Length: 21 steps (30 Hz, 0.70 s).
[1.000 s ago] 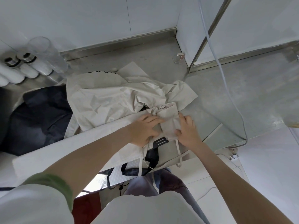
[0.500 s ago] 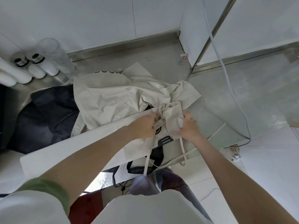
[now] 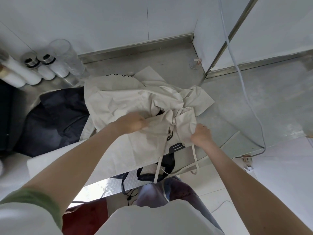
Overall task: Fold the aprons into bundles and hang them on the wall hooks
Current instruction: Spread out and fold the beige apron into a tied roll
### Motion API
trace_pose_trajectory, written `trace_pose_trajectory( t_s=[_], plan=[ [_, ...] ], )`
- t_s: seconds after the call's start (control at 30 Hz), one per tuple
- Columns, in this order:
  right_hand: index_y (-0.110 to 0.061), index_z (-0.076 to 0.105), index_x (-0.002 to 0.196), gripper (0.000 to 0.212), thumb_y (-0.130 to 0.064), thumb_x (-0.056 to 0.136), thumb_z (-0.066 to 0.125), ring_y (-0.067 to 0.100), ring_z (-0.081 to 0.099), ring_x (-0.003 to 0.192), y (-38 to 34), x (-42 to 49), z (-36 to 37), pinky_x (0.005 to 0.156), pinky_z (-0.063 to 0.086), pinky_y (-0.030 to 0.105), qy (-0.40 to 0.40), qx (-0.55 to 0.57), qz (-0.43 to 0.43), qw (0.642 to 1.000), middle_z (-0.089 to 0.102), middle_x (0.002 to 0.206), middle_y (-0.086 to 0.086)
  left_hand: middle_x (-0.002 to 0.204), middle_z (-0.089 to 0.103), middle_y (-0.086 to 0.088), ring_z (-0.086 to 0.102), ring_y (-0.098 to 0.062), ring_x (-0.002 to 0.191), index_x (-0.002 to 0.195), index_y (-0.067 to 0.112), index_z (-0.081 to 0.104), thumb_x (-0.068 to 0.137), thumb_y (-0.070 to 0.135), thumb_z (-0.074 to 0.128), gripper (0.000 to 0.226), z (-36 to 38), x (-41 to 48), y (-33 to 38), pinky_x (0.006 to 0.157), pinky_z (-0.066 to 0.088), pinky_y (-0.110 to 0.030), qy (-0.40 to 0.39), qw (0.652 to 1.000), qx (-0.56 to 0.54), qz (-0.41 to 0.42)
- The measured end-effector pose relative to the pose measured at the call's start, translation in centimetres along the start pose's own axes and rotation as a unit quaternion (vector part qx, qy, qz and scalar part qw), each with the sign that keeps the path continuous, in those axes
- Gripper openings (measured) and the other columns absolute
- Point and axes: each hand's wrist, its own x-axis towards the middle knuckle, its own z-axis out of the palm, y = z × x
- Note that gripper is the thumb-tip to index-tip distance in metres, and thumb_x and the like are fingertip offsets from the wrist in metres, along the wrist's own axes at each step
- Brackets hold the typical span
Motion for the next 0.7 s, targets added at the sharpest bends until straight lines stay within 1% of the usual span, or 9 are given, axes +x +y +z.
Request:
trace_pose_trajectory(
  t_s=[0.1,0.17,0.2,0.23,0.3,0.4,0.5,0.6,0.7],
  plan=[
    [0.003,0.031,0.136,0.052,-0.007,0.090,0.052,0.034,0.040,0.128,0.0,0.0,0.0,0.101,0.037,0.035,0.003,0.009,0.009,1.000,0.040,0.139,0.019,0.085,0.057,0.000,0.051,-0.019,0.077,0.074,0.016,0.055,0.088,0.029,0.045,0.021,-0.2,-0.7,-0.5,0.068,0.038,-0.028,-0.015,0.959,0.278,-0.042],
    [0.000,0.026,0.137,0.054,-0.005,0.089,0.051,0.034,0.039,0.128,0.0,0.0,0.0,0.100,0.036,0.037,0.005,0.022,0.014,1.000,0.040,0.138,0.017,0.099,0.057,-0.002,0.053,-0.022,0.092,0.093,0.015,0.059,0.084,0.028,0.045,0.021,0.2,-1.0,-0.4,0.076,0.037,-0.029,-0.036,0.936,0.344,-0.068],
    [-0.002,0.025,0.136,0.053,-0.004,0.089,0.051,0.033,0.039,0.127,0.0,0.0,0.1,0.099,0.036,0.036,0.007,0.026,0.018,0.999,0.041,0.137,0.015,0.113,0.055,-0.004,0.050,-0.023,0.107,0.111,0.015,0.056,0.084,0.030,0.046,0.033,0.5,-0.9,-0.4,0.082,0.037,-0.031,-0.033,0.925,0.373,-0.064],
    [-0.005,0.025,0.134,0.053,-0.003,0.088,0.051,0.032,0.040,0.127,-0.1,-0.1,0.1,0.097,0.036,0.036,0.013,0.026,0.023,0.999,0.041,0.136,0.014,0.128,0.049,-0.006,0.045,-0.025,0.120,0.126,0.014,0.048,0.084,0.035,0.049,0.047,0.9,-0.7,-0.4,0.089,0.036,-0.033,-0.011,0.919,0.391,-0.051],
    [-0.011,0.022,0.136,0.060,-0.003,0.086,0.053,0.029,0.037,0.127,-0.4,-0.4,0.2,0.098,0.034,0.035,0.042,0.015,0.018,0.999,0.037,0.138,0.012,0.140,0.038,-0.007,0.039,-0.027,0.129,0.135,0.013,0.035,0.084,0.049,0.053,0.065,1.9,-0.4,-0.3,0.097,0.034,-0.035,0.074,0.917,0.392,0.009],
    [-0.022,0.003,0.148,0.090,-0.003,0.079,0.059,0.026,0.029,0.129,-0.9,-1.2,0.1,0.101,0.030,0.035,0.102,-0.076,-0.044,0.991,0.027,0.140,0.009,0.134,0.038,-0.007,0.040,-0.027,0.123,0.130,0.011,0.030,0.082,0.069,0.047,0.077,3.3,-0.1,0.1,0.099,0.032,-0.036,0.176,0.885,0.420,0.101],
    [-0.027,-0.018,0.149,0.119,0.001,0.070,0.066,0.025,0.019,0.135,-1.2,-2.3,0.2,0.108,0.025,0.039,0.155,-0.185,-0.144,0.960,0.007,0.152,0.005,0.127,0.043,-0.009,0.043,-0.027,0.117,0.125,0.008,0.027,0.085,0.061,0.051,0.070,4.4,0.7,-0.2,0.096,0.035,-0.035,0.188,0.855,0.461,0.148],
    [-0.023,-0.015,0.151,0.116,-0.003,0.072,0.067,0.026,-0.002,0.142,-1.1,-2.7,1.0,0.117,0.010,0.042,0.157,-0.230,-0.220,0.935,-0.012,0.155,0.003,0.094,0.059,-0.008,0.057,-0.025,0.083,0.100,0.009,0.044,0.064,0.028,0.076,0.051,4.3,0.9,-0.9,0.073,0.044,-0.031,0.221,0.834,0.467,0.192],
    [-0.016,-0.013,0.152,0.095,0.000,0.084,0.052,0.022,-0.009,0.147,-0.4,-2.3,2.3,0.120,0.000,0.037,0.084,-0.200,-0.259,0.941,-0.013,0.160,0.000,0.091,0.062,-0.002,0.058,-0.019,0.079,0.097,0.013,0.063,0.059,0.011,0.061,0.038,3.8,0.0,-0.8,0.061,0.036,-0.027,0.256,0.796,0.496,0.234]
  ],
)
